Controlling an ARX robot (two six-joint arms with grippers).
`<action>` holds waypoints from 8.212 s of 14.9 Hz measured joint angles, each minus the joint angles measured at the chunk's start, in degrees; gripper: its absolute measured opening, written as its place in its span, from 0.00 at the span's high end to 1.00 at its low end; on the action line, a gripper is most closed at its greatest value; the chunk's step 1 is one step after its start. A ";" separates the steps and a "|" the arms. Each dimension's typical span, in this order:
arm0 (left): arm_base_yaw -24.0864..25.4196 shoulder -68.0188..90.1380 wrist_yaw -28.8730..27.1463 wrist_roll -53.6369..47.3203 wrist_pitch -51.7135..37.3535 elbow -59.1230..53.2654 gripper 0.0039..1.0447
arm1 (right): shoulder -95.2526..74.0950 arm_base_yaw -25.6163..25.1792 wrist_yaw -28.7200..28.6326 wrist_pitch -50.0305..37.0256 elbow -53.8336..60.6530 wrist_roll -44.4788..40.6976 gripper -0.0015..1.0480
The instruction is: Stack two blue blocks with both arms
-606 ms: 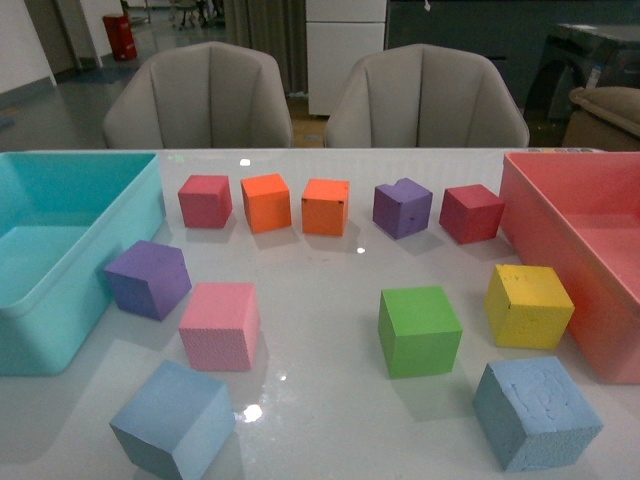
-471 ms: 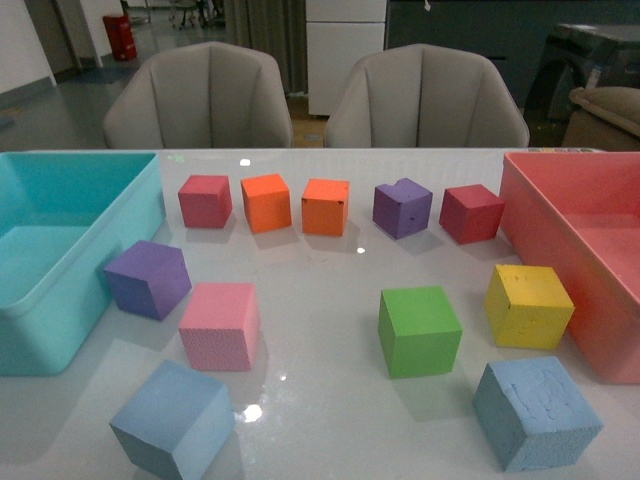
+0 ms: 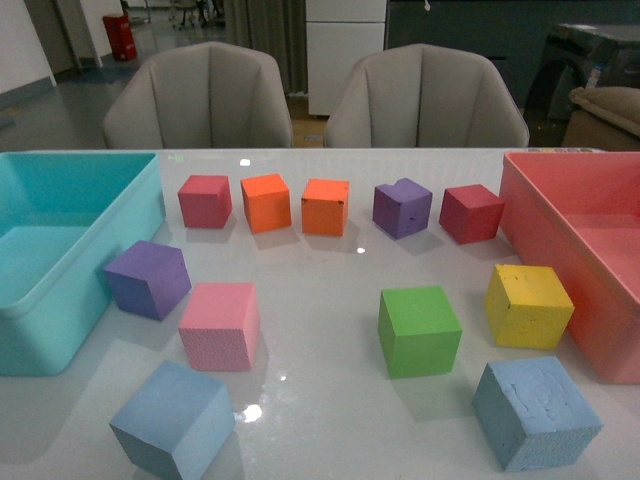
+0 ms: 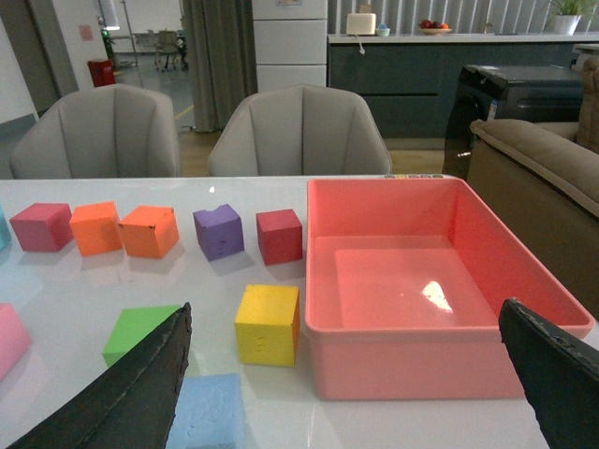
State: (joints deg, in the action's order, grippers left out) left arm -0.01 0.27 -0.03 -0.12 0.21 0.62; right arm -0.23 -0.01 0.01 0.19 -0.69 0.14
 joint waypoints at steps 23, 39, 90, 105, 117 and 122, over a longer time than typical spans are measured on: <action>0.00 0.00 0.00 0.02 -0.02 0.00 0.06 | -82.62 13.94 3.78 -14.25 -28.52 9.94 0.06; 0.00 0.00 -0.02 0.02 -0.02 0.00 0.06 | -104.56 13.81 -3.48 -18.62 -34.64 10.38 0.06; 0.00 0.00 -0.02 0.02 -0.02 0.00 0.06 | -115.73 23.96 9.05 -5.77 -77.99 26.67 0.06; 0.00 0.00 -0.02 0.02 -0.02 0.00 0.06 | -50.23 15.43 16.17 -33.07 -13.09 2.84 0.47; 0.00 0.00 0.00 0.02 -0.04 0.00 0.06 | -15.21 0.00 -0.02 -13.42 -1.53 0.07 0.98; 0.00 0.00 -0.02 0.02 -0.04 0.00 0.06 | -9.86 0.00 -0.02 -10.43 0.04 0.02 0.98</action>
State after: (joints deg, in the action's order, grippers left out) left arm -0.01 0.27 -0.05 -0.10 0.16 0.62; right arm -10.09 -0.01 -0.01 -10.24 -0.64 0.16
